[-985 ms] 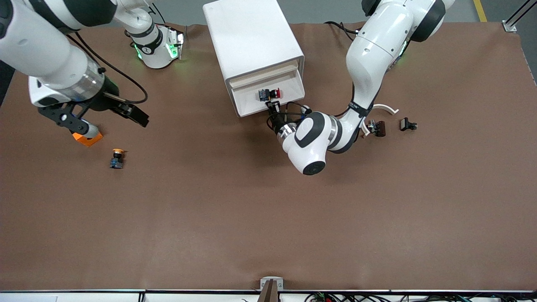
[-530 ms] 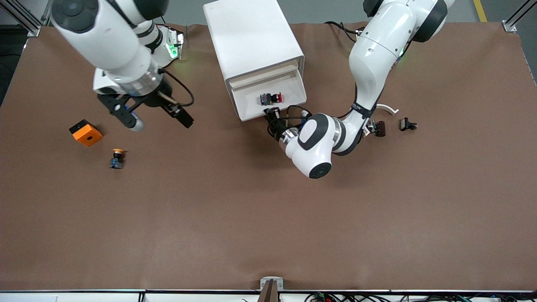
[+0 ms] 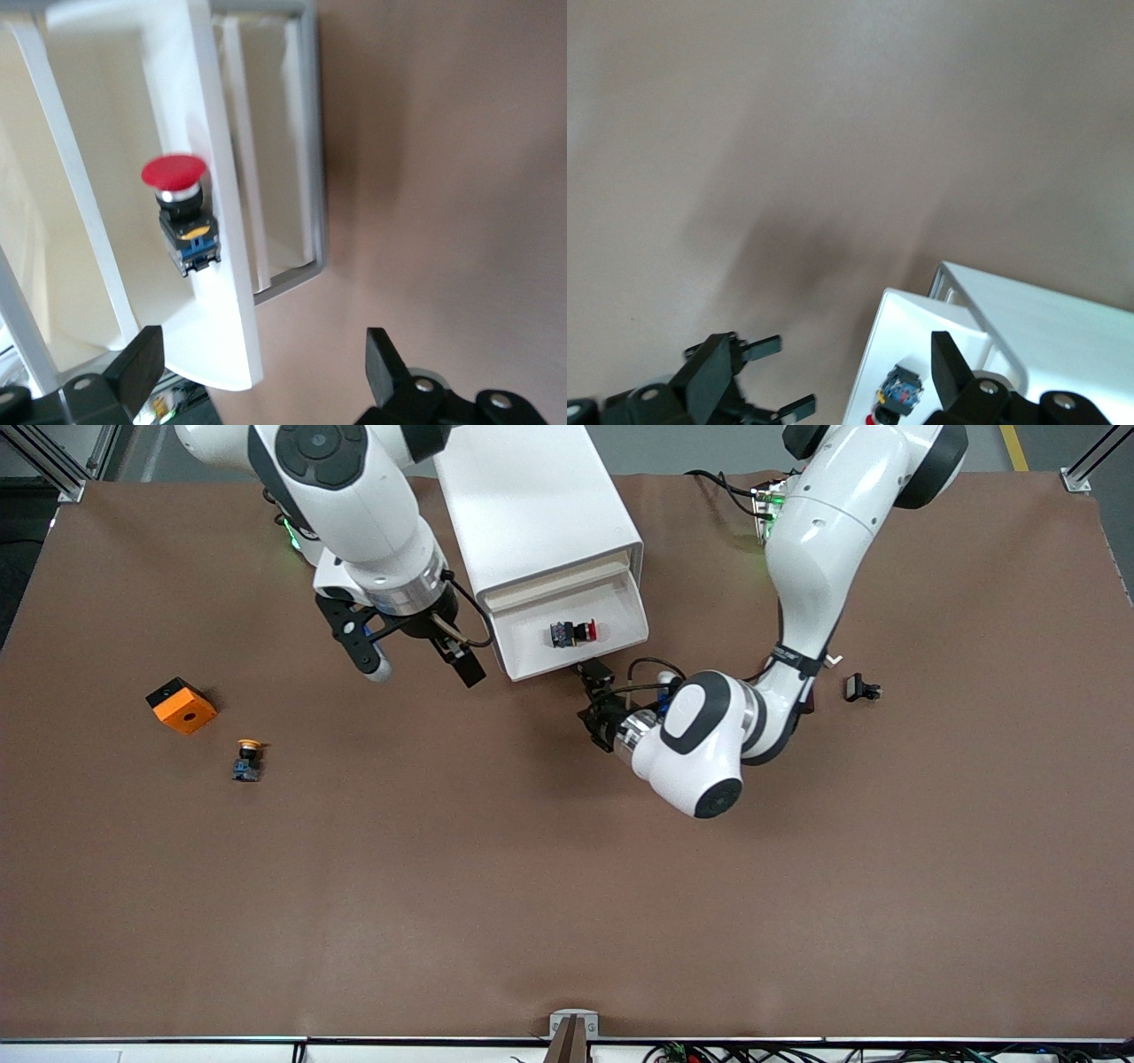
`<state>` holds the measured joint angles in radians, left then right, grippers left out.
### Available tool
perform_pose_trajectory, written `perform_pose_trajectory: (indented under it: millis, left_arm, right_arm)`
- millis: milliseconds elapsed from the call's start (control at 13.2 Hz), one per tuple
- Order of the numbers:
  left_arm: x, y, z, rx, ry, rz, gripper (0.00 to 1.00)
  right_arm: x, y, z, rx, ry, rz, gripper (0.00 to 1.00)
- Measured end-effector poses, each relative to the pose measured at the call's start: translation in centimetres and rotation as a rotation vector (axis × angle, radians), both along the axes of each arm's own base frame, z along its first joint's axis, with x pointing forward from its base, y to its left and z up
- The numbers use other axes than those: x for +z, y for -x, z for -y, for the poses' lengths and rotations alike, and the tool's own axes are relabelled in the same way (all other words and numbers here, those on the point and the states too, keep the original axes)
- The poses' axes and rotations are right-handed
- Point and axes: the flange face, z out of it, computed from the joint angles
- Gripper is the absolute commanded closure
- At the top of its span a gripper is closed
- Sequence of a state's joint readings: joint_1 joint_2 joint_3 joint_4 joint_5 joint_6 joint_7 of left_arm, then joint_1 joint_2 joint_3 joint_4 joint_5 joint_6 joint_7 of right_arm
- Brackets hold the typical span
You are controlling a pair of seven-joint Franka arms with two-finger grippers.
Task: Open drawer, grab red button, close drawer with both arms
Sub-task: 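Release the handle with the left gripper while the right gripper reaches the drawer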
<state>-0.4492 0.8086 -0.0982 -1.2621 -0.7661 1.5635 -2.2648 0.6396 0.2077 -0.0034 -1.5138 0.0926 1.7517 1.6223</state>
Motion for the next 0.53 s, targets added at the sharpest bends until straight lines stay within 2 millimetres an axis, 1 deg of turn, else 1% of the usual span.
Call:
perform_pose_trajectory:
  millis: [76,227,379,455,530]
  left_arm:
    - [1.7,-0.9,-0.9,-0.031,-0.021,0.050,0.00]
    - [5.4,-2.6,-2.8,-0.088,-0.012,0.177,0.00]
    - [9.2,-4.0,-5.8,-0.195,-0.004,0.328,0.00]
    - [11.0,-4.2,-7.1,-0.286,-0.020,0.402,0.00]
    - [12.9,-4.0,-8.0,-0.387,-0.025,0.471,0.00]
  right_arm:
    - [-0.4,0.4,-1.3,-0.038,-0.007,0.005,0.00]
    - [-1.8,1.6,-3.8,-0.096,-0.001,-0.008,0.00]
    - [-4.2,2.6,-6.0,-0.126,0.027,-0.039,0.00]
    - [-5.7,3.0,-7.0,-0.135,0.041,-0.059,0.00]
    - [-7.4,3.5,-8.0,-0.142,0.049,-0.090,0.00]
